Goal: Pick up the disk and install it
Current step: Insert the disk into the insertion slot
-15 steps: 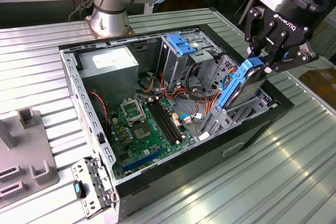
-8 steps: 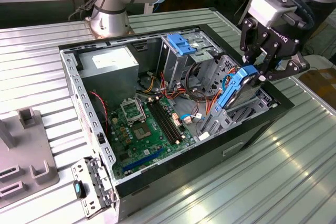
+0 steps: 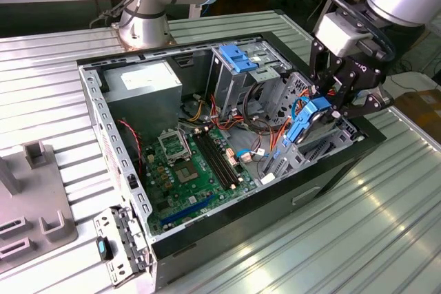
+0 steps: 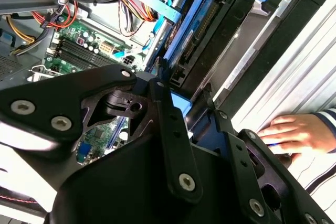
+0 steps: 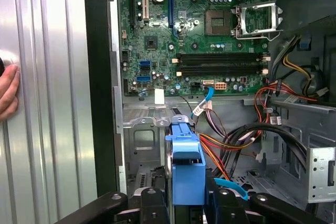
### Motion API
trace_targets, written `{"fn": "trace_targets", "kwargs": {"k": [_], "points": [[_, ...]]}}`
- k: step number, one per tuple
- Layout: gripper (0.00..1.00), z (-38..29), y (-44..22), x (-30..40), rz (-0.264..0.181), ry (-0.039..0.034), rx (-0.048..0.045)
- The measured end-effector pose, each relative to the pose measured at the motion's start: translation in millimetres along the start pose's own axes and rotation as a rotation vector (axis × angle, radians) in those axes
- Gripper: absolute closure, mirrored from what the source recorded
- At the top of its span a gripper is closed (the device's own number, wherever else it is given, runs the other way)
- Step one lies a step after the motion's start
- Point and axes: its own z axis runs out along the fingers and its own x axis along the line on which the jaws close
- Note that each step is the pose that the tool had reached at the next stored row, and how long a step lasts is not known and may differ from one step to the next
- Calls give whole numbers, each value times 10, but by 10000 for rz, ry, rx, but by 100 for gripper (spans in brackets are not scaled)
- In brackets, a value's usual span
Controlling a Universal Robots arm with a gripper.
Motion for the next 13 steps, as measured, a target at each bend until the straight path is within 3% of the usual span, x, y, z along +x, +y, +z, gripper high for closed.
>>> {"fn": "trace_targets", "kwargs": {"k": [8, 10, 13], "points": [[62, 2, 0, 1, 0, 0, 0], [56, 2, 0, 0, 0, 0, 0], [38, 3, 0, 1, 0, 0, 0]]}}
